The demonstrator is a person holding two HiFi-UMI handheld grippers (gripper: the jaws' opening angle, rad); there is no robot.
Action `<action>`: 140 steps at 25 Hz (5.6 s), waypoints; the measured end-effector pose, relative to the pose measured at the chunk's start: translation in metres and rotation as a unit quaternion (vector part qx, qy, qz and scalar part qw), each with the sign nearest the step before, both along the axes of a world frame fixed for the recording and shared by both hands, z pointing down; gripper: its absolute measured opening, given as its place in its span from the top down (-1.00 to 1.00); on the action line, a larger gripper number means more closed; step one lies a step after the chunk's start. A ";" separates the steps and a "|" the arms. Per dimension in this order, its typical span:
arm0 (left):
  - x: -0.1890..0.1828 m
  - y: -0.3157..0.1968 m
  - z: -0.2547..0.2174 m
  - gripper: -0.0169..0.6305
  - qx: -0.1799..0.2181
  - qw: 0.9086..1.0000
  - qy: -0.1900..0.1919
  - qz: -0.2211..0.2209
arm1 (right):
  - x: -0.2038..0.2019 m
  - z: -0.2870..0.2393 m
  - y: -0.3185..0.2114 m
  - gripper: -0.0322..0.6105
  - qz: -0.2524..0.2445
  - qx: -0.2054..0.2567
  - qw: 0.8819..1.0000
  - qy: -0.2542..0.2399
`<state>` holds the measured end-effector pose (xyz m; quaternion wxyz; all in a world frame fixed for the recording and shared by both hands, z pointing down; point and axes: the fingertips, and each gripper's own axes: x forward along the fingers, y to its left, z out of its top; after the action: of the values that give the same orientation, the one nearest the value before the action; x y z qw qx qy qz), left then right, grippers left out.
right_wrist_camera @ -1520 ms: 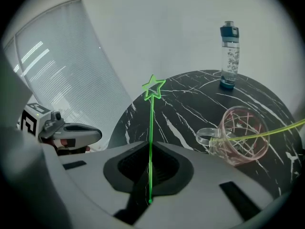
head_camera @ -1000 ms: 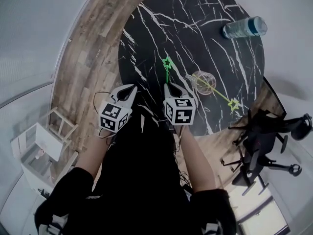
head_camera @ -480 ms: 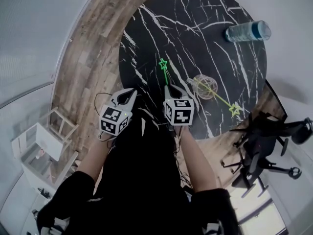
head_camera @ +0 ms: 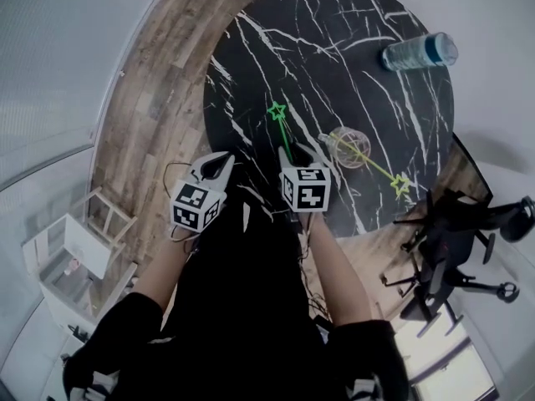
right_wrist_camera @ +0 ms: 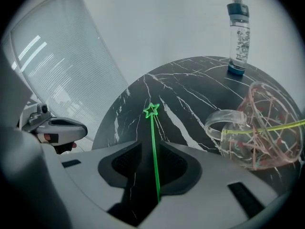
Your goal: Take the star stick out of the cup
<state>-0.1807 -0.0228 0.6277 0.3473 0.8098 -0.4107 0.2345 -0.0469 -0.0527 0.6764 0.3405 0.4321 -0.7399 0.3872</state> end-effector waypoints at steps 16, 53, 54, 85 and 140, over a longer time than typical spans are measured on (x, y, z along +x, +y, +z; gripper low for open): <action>0.046 -0.019 -0.039 0.95 0.045 0.989 -0.003 0.142 | 0.020 -0.061 0.013 0.90 0.070 0.116 0.990 -0.031; 0.254 -0.006 -0.113 0.95 0.139 0.877 -0.041 0.459 | 0.154 -0.122 0.070 0.91 0.219 0.255 0.939 -0.075; 0.259 -0.007 -0.113 0.95 0.140 0.874 -0.044 0.463 | 0.158 -0.121 0.071 0.91 0.223 0.256 0.938 -0.074; 0.344 -0.022 -0.056 0.73 0.131 0.785 -0.165 0.582 | 0.219 -0.095 0.076 0.91 0.267 0.231 0.933 -0.071; 0.244 -0.089 -0.221 0.91 0.237 0.917 0.011 0.320 | 0.126 -0.201 0.024 0.91 0.131 0.326 0.936 -0.019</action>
<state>0.0633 -0.1116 0.4071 0.0564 0.9591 -0.1695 0.2197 0.0786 -0.0290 0.4750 0.1126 0.6052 -0.7685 0.1744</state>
